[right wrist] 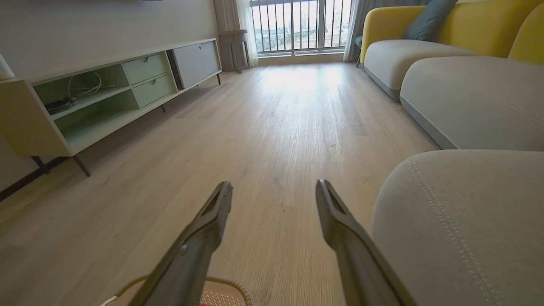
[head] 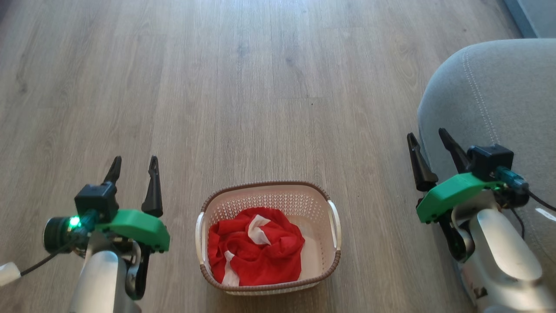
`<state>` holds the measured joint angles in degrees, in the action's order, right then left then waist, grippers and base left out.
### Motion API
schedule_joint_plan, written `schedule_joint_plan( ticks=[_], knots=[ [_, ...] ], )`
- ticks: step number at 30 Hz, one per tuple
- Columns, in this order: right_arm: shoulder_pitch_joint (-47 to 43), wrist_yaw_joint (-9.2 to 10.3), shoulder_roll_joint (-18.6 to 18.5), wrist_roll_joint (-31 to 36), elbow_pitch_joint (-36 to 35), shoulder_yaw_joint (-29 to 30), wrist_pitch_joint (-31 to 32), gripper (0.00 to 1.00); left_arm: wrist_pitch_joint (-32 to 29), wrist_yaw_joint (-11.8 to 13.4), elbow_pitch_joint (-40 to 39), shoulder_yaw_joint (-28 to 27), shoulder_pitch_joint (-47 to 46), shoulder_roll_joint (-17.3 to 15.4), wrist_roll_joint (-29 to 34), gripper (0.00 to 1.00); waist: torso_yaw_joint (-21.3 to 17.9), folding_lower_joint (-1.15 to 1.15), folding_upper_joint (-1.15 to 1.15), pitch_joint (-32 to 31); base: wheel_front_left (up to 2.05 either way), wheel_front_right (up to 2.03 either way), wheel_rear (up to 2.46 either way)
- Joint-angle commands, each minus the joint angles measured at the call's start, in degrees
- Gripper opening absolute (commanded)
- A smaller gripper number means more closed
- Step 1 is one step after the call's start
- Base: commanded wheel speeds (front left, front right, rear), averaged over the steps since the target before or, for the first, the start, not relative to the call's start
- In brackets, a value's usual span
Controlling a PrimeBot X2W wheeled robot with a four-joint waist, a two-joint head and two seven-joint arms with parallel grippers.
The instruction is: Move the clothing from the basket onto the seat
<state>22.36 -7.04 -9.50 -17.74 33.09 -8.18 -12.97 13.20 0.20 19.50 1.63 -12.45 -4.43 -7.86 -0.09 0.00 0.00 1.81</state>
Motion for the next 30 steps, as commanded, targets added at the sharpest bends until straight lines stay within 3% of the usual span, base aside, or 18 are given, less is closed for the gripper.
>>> schedule_joint_plan(
  ticks=[1, 6, 16, 24, 30],
  knots=[
    [3.69, -0.43, -0.95, 2.02, -1.29, -1.29, -1.19, 1.00, 0.97, 0.49, -2.09, -2.24, -3.56, -0.84, 2.03, 1.00, 0.03, 0.00, 0.00, 0.01, 0.00, 0.00, 0.00],
    [4.34, -0.45, -1.23, 5.60, -0.80, -0.29, -2.03, 1.00, 1.80, 0.93, -1.99, -4.02, -3.68, -0.37, 4.47, 1.00, 0.15, 0.00, 0.00, 0.11, 0.00, 0.00, 0.00],
    [3.69, -0.45, -0.46, 6.79, -1.58, 2.42, -2.03, 1.00, 1.80, -0.16, -1.39, -6.52, -3.20, 0.91, 2.95, 1.00, 0.16, 0.00, 0.00, 0.45, 0.00, 0.00, 0.00],
    [3.66, -0.45, 0.06, 7.11, -2.95, 2.96, -2.03, 1.00, 1.80, -1.67, 0.06, -6.58, -3.51, 1.33, 2.60, 1.00, -0.01, 0.00, 0.00, 1.15, 0.00, 0.00, 0.00],
    [5.03, -0.45, 0.16, 6.77, -6.68, 3.53, -2.03, 1.00, 1.80, -2.99, 1.56, -5.25, -4.66, 1.50, 2.08, 1.00, -0.47, 0.00, 0.00, 5.18, 0.00, 0.00, 0.00]
  ],
)
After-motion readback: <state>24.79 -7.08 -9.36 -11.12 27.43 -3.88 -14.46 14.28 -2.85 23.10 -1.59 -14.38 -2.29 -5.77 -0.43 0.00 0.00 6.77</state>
